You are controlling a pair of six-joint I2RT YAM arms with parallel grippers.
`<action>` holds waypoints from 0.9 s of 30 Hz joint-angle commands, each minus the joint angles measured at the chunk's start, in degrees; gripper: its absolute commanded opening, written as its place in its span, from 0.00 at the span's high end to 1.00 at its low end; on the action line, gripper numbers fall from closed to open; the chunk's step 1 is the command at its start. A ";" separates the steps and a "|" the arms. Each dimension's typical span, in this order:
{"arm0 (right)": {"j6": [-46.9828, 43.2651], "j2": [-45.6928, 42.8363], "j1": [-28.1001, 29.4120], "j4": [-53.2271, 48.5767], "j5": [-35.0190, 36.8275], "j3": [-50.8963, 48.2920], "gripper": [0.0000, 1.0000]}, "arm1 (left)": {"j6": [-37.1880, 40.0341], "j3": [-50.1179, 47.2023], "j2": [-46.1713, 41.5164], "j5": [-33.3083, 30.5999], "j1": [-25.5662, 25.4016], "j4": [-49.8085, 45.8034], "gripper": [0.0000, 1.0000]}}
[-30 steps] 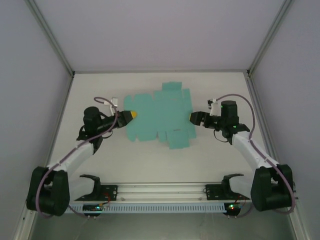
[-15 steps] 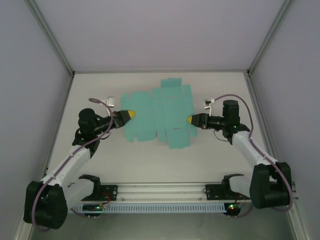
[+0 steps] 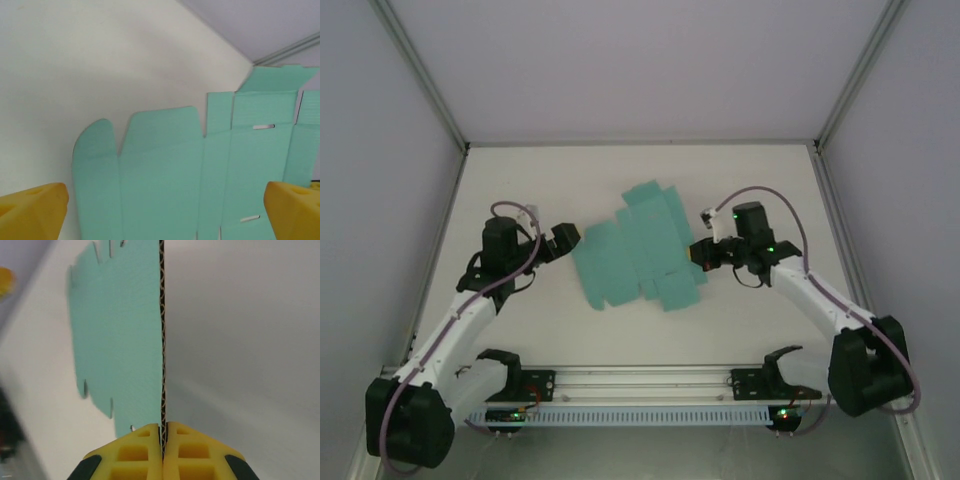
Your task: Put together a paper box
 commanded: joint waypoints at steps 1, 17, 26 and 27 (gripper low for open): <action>-13.03 3.74 6.06 -1.62 24.23 2.56 1.00 | 3.06 1.83 2.44 2.43 0.07 -1.69 0.00; -50.38 16.53 22.46 24.45 55.78 -0.35 1.00 | 3.85 27.68 26.92 15.13 -8.19 1.00 0.00; -50.96 16.47 23.32 27.59 53.68 0.32 1.00 | 6.92 37.27 39.32 15.52 -11.85 -5.09 0.11; -51.00 16.45 23.31 27.45 53.51 0.39 1.00 | 6.86 37.47 40.35 16.11 -11.98 -5.24 0.16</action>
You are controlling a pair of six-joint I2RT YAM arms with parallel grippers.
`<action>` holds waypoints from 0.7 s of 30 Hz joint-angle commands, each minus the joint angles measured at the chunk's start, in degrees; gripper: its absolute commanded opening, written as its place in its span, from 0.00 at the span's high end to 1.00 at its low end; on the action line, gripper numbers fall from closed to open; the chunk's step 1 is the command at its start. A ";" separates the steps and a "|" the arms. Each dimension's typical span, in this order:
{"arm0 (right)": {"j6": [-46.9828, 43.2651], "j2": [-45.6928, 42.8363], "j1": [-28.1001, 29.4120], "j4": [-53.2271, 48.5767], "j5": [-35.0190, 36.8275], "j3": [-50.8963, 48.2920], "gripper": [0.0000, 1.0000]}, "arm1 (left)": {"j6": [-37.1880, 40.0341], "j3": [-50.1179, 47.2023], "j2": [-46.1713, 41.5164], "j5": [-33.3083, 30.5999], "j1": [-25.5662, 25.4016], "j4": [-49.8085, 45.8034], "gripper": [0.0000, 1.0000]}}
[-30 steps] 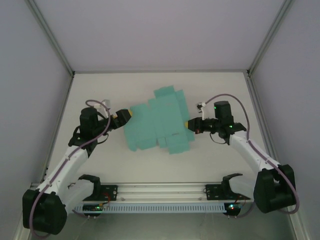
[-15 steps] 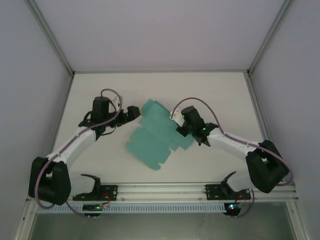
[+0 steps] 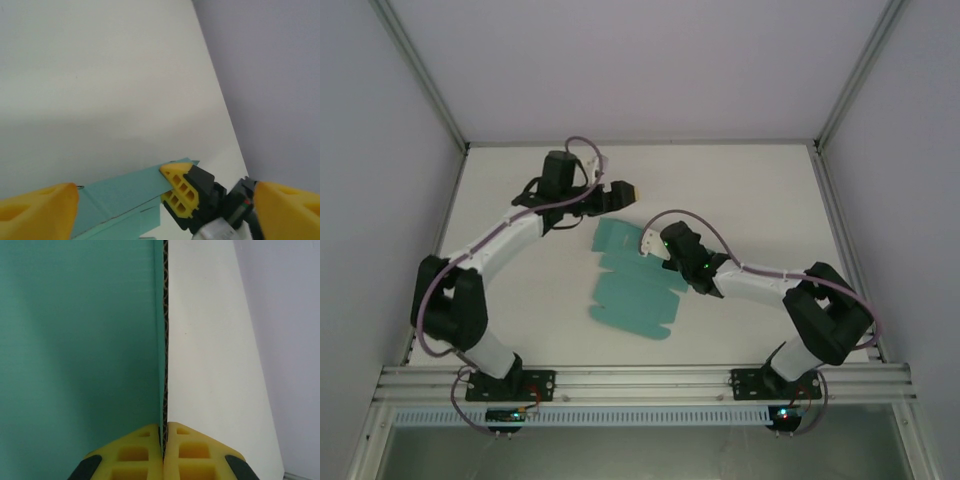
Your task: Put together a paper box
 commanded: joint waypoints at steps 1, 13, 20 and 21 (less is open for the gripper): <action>-1.33 -0.42 0.49 1.60 1.19 0.44 1.00 | 1.44 1.70 3.23 2.74 -0.89 -3.87 0.21; 0.67 -1.02 0.66 3.70 0.82 0.68 1.00 | -6.34 -3.68 6.29 7.04 -4.54 6.74 0.44; 8.49 -3.70 0.78 7.16 -1.80 -0.02 1.00 | -25.39 -14.22 7.97 5.88 -5.03 40.64 0.42; 9.18 -4.31 0.77 7.74 -2.08 -0.33 1.00 | -26.84 -14.22 8.68 5.58 -5.03 42.79 0.40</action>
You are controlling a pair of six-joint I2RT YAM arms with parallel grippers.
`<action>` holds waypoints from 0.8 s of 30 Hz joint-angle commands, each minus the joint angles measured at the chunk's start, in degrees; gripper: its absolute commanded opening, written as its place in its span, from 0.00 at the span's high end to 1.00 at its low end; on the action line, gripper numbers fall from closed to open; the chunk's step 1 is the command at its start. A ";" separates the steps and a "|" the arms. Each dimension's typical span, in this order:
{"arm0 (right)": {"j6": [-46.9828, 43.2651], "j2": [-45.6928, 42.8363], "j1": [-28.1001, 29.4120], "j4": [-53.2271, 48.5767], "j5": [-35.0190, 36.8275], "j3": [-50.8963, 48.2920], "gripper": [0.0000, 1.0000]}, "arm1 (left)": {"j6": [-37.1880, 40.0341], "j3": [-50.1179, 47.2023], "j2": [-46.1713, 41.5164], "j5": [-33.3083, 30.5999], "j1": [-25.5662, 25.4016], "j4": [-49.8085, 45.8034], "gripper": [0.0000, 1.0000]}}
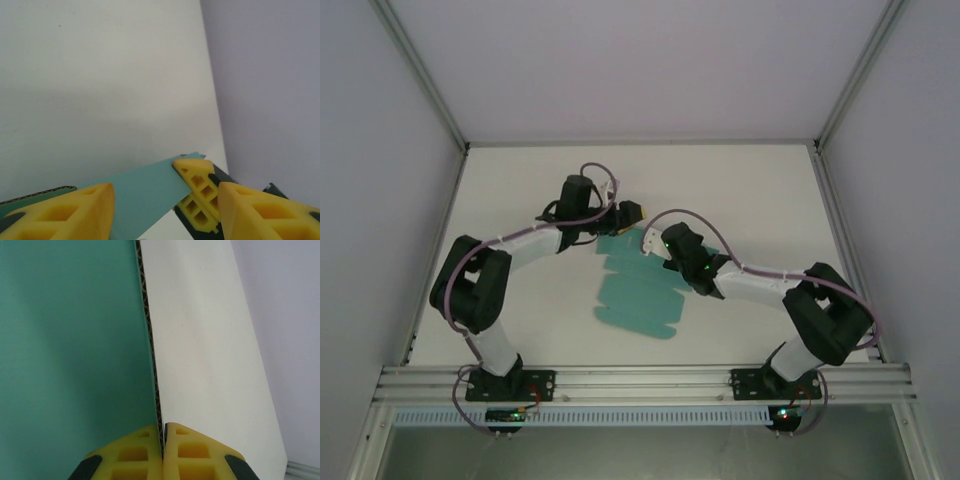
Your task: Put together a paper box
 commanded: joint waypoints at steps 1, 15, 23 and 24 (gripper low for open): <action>5.96 -4.44 0.68 7.45 -3.73 0.38 1.00 | -10.25 -0.94 2.61 2.28 -1.75 16.88 0.39; 11.66 -12.24 -2.10 3.29 -8.47 -3.36 1.00 | -10.32 1.13 1.96 4.36 -1.47 18.57 0.21; 12.23 -13.82 -3.79 0.56 -7.97 -4.29 1.00 | 3.64 -1.38 -10.20 -5.27 1.89 -3.04 0.00; 12.40 -14.02 -4.00 0.09 -8.53 -4.32 1.00 | 5.18 -1.60 -11.51 -6.42 2.75 -6.19 0.00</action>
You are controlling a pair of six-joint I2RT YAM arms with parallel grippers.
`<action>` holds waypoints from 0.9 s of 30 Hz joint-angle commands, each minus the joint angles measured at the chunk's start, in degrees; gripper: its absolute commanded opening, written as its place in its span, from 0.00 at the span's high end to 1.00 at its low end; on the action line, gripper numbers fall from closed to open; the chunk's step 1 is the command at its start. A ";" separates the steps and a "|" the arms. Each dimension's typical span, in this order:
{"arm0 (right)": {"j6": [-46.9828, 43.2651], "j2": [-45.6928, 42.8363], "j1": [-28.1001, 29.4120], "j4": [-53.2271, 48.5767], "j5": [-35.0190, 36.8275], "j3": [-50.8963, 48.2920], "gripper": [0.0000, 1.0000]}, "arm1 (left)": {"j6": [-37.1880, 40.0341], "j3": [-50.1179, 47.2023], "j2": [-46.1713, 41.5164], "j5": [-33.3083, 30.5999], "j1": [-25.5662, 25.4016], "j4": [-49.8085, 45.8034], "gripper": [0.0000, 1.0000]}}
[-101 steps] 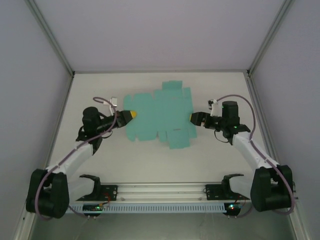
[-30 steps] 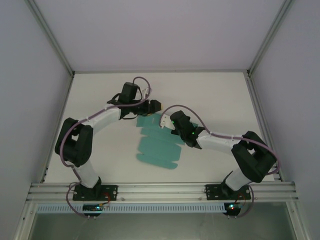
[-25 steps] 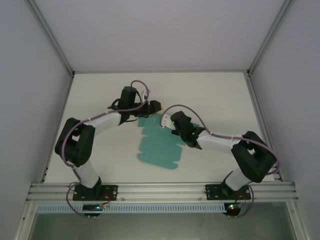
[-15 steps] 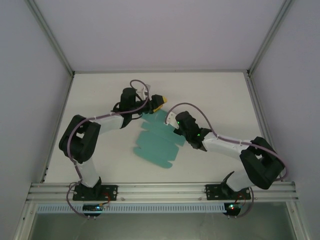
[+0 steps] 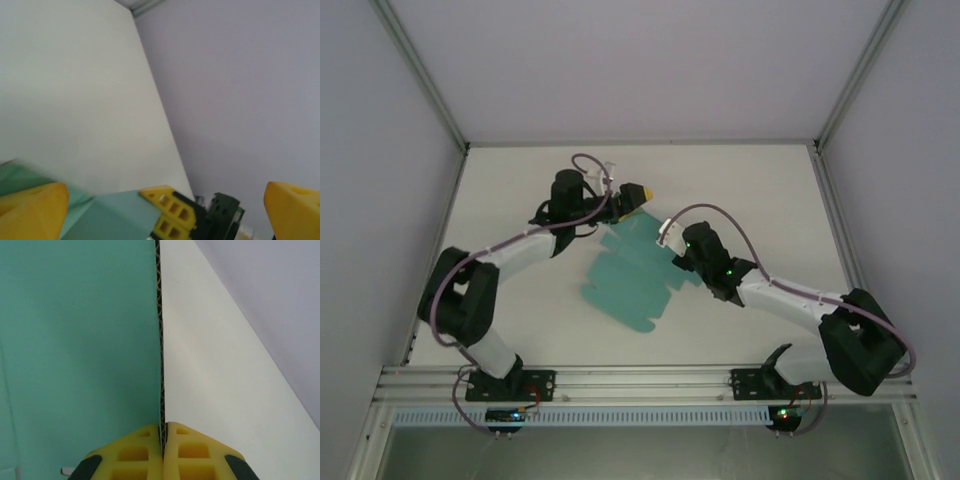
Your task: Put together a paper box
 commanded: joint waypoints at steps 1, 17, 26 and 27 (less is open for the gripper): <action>2.04 -2.24 -0.76 1.16 -1.90 0.02 1.00 | 9.10 -1.43 -5.29 -6.27 2.91 -14.59 0.00; 2.64 -3.61 -1.90 -2.41 -4.39 1.27 1.00 | 23.79 -5.44 -8.79 -33.38 7.17 -40.37 0.00; 4.14 -3.26 -1.90 -2.21 -4.72 1.71 1.00 | 26.05 -8.15 -7.63 -21.28 5.55 -30.38 0.00; 4.14 -3.11 -2.00 -1.99 -4.31 1.79 1.00 | 26.12 -8.82 -8.23 -19.58 5.26 -28.98 0.00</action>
